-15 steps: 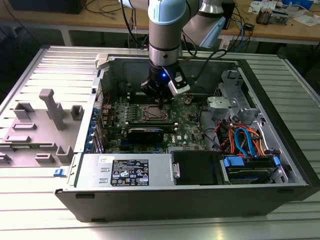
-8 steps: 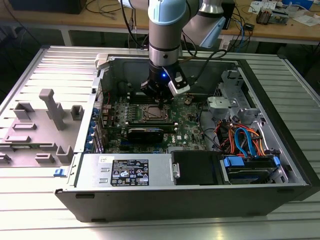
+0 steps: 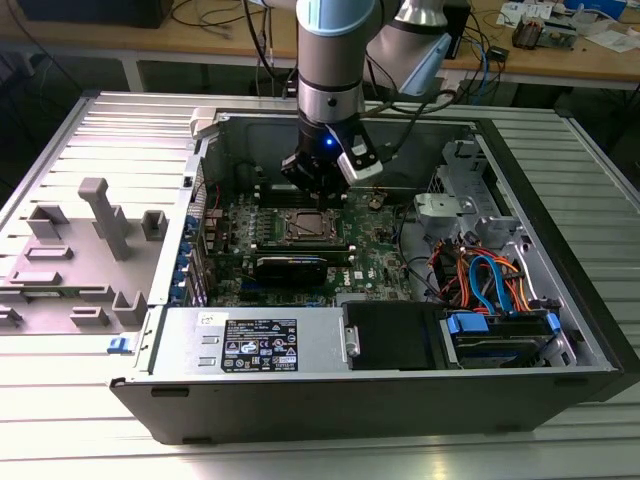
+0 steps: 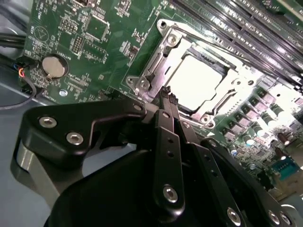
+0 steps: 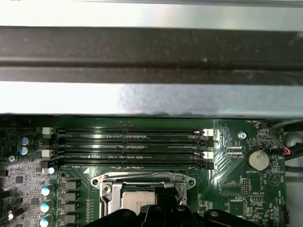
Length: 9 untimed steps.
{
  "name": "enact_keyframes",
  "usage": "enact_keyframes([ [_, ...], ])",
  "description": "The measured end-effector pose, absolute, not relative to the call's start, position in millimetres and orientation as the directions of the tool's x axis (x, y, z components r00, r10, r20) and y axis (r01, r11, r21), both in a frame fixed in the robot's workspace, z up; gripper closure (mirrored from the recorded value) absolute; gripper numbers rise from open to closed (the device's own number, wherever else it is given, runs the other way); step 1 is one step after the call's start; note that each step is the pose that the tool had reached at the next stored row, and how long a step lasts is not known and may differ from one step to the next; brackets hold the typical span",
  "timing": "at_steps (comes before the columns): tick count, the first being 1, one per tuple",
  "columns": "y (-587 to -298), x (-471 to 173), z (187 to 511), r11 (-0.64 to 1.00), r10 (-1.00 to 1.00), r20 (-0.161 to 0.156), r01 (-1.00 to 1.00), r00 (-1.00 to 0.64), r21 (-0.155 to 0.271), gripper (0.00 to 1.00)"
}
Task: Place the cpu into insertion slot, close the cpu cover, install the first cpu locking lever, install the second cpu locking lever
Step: 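Install the second cpu locking lever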
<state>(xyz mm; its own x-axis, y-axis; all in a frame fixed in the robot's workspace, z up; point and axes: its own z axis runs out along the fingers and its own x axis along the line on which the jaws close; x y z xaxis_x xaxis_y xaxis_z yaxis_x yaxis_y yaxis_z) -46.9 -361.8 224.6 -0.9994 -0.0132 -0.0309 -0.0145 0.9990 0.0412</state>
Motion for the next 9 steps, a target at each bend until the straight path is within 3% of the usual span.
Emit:
enact_keyframes([
  [9, -371.2, -46.9, 224.3, 0.999, -0.013, -0.031, -0.014, -0.999, 0.031, 0.89],
])
